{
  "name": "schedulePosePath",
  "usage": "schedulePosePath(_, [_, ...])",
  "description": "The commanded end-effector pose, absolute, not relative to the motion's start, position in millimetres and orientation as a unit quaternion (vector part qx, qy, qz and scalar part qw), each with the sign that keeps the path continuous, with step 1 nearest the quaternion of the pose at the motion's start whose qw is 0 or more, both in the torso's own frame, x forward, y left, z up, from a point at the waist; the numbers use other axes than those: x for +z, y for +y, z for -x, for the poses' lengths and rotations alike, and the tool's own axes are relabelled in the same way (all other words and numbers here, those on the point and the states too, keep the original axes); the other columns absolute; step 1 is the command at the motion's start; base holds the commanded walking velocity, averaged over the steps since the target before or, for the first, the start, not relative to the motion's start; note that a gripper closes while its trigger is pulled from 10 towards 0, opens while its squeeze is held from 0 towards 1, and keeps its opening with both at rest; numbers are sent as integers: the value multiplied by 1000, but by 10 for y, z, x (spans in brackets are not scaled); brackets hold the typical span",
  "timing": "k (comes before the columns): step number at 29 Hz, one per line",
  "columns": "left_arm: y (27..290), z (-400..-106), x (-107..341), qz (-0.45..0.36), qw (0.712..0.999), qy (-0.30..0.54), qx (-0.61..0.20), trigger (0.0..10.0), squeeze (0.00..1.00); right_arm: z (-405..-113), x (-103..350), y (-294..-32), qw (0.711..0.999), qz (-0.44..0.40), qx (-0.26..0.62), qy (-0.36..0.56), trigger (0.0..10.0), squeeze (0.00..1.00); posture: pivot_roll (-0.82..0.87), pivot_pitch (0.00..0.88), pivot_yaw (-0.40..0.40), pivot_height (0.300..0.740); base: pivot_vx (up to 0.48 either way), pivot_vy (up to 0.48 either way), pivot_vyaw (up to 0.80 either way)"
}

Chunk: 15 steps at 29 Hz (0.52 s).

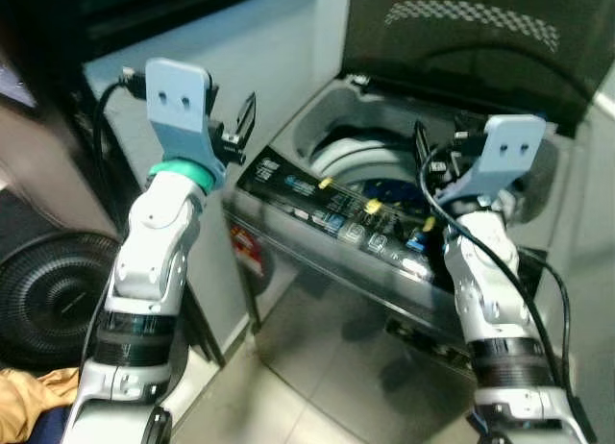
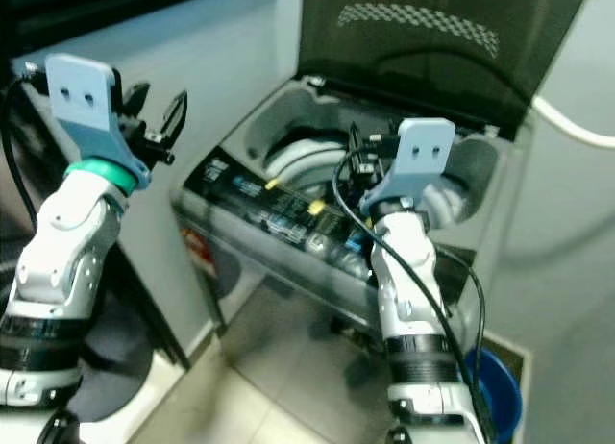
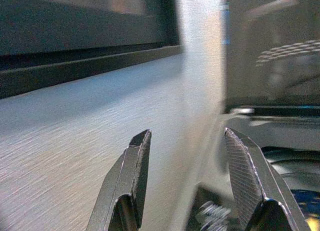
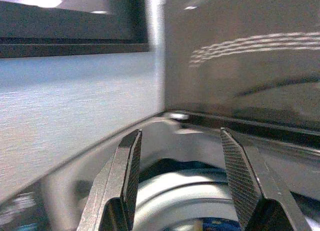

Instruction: Clothes washing

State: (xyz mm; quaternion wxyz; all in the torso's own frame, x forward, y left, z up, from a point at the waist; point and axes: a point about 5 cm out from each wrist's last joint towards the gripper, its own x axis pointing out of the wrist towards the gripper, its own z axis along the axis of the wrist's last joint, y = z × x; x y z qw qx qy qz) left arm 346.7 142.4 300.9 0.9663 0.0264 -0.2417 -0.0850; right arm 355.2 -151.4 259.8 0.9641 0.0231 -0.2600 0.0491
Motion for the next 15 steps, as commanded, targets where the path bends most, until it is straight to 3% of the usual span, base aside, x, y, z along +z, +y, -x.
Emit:
schedulePosePath(1, [1484,-3465,2970,-26,969,-235,-76,10000,0,-3543,2607,-1469,963,-23,57,-263,10000,0,29,0,57,740,0,0,763])
schedulePosePath(15, [1497,-3471,2968,-29,969,-233,-74,10000,0,-3545,2602,-1465,963,-24,58,-264,10000,0,33,0,58,740,0,0,763])
